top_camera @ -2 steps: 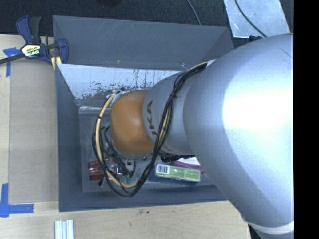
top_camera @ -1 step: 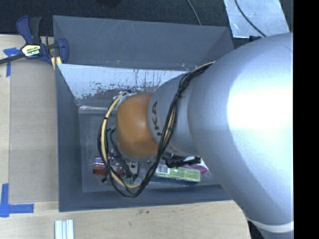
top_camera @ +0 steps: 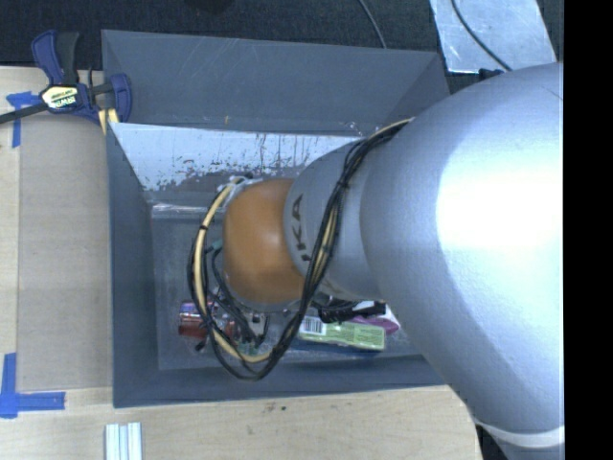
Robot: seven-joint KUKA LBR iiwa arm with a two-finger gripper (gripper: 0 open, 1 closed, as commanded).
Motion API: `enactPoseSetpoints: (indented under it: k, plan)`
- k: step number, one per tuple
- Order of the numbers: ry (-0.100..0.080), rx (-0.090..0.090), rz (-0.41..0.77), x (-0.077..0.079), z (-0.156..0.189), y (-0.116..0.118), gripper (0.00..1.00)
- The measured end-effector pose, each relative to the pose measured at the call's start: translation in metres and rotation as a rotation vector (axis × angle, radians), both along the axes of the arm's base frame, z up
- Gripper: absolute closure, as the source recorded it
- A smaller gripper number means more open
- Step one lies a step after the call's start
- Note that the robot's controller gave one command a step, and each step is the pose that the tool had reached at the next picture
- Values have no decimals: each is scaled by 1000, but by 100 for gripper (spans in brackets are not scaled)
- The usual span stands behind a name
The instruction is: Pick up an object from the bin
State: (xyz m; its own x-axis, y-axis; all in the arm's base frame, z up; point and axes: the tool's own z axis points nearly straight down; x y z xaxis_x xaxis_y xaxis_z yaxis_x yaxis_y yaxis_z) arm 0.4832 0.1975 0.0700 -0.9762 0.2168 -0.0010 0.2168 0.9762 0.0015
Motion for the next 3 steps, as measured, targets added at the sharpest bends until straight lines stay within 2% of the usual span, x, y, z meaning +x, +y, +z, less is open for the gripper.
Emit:
enactPoseSetpoints:
  k: [1, 2, 3]
  plan:
    - [-1, 0, 1, 0, 1, 0, 100]
    - [-1, 0, 2, 0, 68, -1, 100]
    - [-1, -1, 1, 0, 47, -1, 100]
